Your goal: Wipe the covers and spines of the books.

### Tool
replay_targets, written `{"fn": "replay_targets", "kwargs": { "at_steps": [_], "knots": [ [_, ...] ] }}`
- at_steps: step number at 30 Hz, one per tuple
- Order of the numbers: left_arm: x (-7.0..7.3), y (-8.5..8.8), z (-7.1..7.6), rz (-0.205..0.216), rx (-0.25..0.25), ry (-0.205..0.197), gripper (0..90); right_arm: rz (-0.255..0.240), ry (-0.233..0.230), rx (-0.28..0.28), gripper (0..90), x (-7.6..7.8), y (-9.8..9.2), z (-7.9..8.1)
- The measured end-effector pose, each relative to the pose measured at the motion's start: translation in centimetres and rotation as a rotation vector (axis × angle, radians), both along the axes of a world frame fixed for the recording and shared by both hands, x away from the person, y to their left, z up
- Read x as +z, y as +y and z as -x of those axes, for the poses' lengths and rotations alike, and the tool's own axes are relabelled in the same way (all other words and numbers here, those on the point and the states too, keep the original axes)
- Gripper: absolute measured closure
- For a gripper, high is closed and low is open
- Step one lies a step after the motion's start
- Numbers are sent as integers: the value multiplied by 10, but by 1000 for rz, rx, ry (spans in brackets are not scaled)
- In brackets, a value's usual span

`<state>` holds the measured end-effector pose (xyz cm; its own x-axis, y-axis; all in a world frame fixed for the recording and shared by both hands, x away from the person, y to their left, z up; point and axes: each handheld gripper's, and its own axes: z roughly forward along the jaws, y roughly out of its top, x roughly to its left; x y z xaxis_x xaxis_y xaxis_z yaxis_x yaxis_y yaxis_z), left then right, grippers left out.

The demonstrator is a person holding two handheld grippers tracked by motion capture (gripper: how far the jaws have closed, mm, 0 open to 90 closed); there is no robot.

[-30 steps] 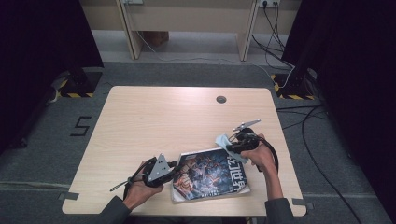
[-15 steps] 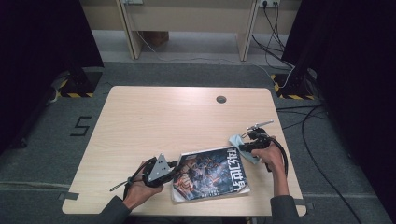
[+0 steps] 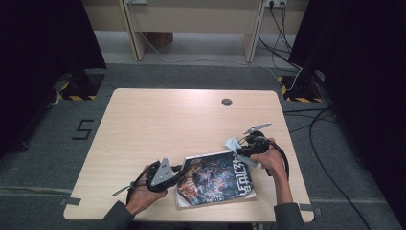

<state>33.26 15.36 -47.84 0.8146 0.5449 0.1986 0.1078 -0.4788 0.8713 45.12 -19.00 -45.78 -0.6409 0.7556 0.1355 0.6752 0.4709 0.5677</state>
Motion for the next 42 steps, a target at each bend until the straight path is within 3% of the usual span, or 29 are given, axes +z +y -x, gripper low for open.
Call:
{"fn": "replay_targets", "kwargs": {
  "at_steps": [9, 16, 28, 35, 42],
  "knots": [
    [-1, 1, -1, 2, 10, 3, 795, -18, -52, 113, 786, 18, 36, 15],
    [-2, 1, -3, -2, 17, 6, 793, -35, -104, 221, 785, 36, 72, 31],
    [-2, -4, -2, -15, 19, -10, 797, -72, -173, 361, 784, 61, 121, 62],
    [-2, -4, -1, -20, 11, -21, 797, -77, -166, 379, 785, 64, 122, 65],
    [-2, -5, 0, -26, 9, -28, 795, -82, -98, 292, 784, 48, 88, 45]
  ]
}}
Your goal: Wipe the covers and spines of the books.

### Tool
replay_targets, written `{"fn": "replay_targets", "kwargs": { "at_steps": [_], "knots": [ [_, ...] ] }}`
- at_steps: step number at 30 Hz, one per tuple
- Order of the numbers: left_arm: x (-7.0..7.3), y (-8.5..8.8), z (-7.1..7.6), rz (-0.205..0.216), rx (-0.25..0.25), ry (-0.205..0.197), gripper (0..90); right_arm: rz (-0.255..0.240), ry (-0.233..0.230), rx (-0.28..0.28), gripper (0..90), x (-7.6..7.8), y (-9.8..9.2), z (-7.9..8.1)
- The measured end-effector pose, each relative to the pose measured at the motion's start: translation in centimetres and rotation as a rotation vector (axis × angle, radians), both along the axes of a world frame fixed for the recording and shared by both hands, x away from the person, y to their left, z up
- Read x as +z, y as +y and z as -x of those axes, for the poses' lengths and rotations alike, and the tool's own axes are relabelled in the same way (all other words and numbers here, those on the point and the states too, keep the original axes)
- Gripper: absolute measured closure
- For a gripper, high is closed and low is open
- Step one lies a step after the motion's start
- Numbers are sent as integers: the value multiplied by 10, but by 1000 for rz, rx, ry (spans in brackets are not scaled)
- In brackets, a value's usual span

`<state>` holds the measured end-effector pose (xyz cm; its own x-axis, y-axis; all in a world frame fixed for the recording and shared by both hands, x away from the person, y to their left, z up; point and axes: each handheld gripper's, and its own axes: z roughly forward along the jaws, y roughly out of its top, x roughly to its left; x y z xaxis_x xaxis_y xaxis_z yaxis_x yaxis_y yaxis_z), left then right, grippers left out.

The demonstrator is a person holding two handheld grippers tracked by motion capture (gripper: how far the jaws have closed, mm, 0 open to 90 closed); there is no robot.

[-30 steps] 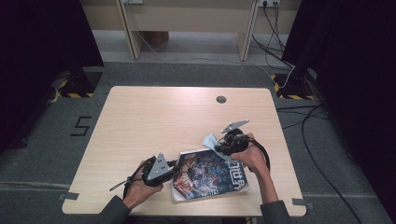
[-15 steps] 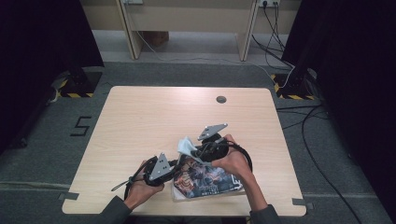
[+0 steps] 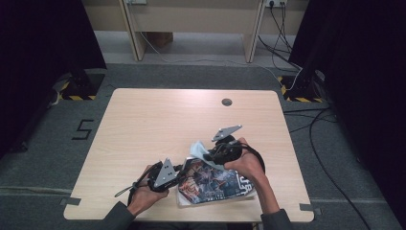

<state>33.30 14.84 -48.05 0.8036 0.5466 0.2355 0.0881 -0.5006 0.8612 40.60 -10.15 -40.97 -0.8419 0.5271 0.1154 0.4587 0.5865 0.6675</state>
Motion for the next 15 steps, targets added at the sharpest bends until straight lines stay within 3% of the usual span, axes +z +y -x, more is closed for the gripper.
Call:
{"fn": "replay_targets", "kwargs": {
  "at_steps": [15],
  "knots": [
    [1, -1, 1, -9, -13, -8, 793, 62, 134, -267, 783, -46, -85, -45]
  ]
}}
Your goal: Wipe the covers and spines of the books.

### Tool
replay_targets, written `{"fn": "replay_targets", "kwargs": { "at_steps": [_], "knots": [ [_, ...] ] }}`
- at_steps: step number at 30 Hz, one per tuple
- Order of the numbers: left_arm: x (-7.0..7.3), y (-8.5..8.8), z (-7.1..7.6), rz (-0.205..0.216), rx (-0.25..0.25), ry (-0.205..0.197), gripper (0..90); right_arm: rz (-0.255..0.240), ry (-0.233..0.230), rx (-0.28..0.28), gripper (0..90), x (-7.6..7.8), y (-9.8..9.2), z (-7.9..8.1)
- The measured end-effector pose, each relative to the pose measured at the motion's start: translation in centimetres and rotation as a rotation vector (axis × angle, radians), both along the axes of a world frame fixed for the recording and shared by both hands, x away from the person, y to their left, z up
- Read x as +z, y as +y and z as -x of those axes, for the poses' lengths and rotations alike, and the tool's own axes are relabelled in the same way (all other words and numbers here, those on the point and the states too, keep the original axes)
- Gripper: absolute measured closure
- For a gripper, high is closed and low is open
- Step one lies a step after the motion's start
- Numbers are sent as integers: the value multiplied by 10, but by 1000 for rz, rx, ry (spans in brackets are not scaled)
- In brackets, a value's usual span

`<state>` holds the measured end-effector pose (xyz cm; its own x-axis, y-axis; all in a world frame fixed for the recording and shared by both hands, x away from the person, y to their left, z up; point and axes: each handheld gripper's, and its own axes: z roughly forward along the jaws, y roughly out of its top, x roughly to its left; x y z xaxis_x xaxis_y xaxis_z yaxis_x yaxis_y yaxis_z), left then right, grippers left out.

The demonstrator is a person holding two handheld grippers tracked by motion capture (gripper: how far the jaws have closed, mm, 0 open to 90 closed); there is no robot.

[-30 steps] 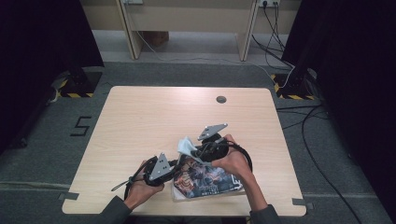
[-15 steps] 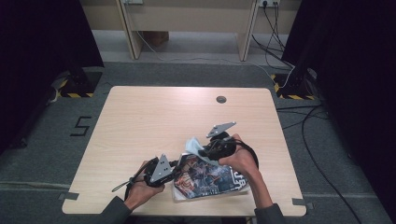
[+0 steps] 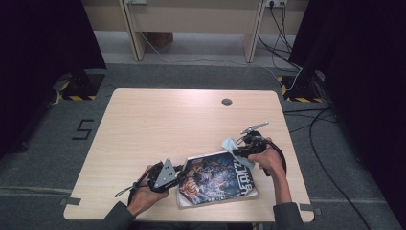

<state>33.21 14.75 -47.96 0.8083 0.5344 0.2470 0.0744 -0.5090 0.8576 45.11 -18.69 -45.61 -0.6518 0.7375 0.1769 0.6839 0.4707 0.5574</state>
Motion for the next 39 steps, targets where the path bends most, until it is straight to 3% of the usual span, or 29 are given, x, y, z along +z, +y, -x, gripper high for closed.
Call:
{"fn": "replay_targets", "kwargs": {
  "at_steps": [5, 8, 15, 21, 26, 33, 39],
  "knots": [
    [0, 0, 0, 2, -1, 1, 793, 29, 25, -93, 784, -14, -24, -8],
    [1, 0, 1, 3, -3, -2, 793, 38, 22, -118, 784, -17, -29, -8],
    [1, 2, 0, 16, -3, 8, 792, 43, -16, -131, 784, -7, -31, -6],
    [1, 3, -1, 26, 1, 16, 793, 17, -67, -152, 784, 7, -41, 1],
    [1, 3, -1, 28, 0, 19, 793, 25, -93, -182, 784, 14, -53, 6],
    [2, 3, 0, 26, -6, 15, 795, 28, -93, -241, 784, 14, -76, 14],
    [2, 4, -1, 35, -2, 22, 795, 77, -75, -285, 784, 9, -95, 20]
  ]
}}
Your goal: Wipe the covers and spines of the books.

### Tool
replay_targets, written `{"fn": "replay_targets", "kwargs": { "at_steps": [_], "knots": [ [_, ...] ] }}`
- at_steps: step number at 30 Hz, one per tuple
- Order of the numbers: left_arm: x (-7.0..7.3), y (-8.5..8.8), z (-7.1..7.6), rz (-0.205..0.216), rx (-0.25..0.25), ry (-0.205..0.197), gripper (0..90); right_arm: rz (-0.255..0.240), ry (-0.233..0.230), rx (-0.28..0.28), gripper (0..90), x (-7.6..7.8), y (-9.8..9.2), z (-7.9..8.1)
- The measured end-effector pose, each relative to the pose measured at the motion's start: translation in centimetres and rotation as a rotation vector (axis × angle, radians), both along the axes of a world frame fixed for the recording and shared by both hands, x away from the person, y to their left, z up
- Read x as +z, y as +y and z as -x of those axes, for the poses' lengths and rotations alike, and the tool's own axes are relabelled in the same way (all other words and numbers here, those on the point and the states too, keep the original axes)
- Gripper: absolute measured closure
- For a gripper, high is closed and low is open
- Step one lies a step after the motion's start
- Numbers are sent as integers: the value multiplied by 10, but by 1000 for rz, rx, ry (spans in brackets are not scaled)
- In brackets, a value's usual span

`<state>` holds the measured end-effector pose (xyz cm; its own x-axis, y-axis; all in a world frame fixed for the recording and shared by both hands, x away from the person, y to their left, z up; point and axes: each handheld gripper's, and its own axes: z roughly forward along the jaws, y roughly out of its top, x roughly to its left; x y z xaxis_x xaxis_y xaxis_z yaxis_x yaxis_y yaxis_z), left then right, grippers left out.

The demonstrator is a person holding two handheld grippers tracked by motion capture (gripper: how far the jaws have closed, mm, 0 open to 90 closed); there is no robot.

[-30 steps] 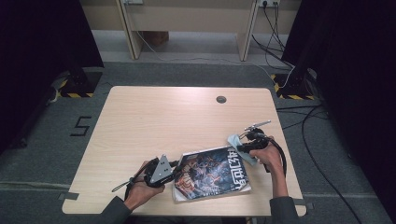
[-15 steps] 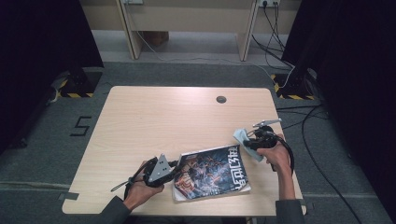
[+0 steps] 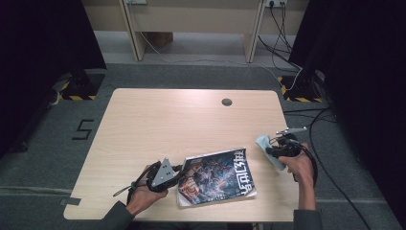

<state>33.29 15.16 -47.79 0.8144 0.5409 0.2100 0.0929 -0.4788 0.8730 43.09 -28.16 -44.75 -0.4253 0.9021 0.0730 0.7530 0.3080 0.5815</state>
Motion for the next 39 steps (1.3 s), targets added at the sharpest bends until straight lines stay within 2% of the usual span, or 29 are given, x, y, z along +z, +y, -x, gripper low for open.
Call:
{"fn": "replay_targets", "kwargs": {
  "at_steps": [7, 11, 14, 17, 20, 23, 26, 30, 34, 37, 39],
  "knots": [
    [0, 0, 1, 4, 2, 1, 795, 64, 70, -30, 781, -21, -10, 5],
    [0, 1, 0, 1, 0, 2, 795, 107, 97, -32, 768, -28, -10, 4],
    [0, 1, 0, -2, -3, 1, 795, 99, 102, -39, 745, -31, -10, 4],
    [0, 1, 0, 4, 0, 5, 795, 81, 123, -39, 652, -31, -10, 4],
    [0, 1, -1, 3, -5, 4, 795, 98, 103, -57, 592, -26, -9, 5],
    [0, 1, -1, 6, -4, 7, 795, 80, 75, -61, 544, -19, -7, 5],
    [0, 1, -2, 12, -3, 12, 796, 58, 18, -44, 511, -10, 0, 6],
    [0, 1, -2, 13, -3, 12, 796, -23, -37, 36, 484, 0, 19, 7],
    [0, 2, -3, 10, -5, 15, 796, -40, -72, 146, 450, 7, 44, 7],
    [0, 2, -3, 11, -4, 16, 796, -71, -73, 199, 446, 8, 59, 7],
    [0, 2, -3, 12, -6, 15, 796, -74, -84, 235, 438, 9, 69, 8]
  ]
}}
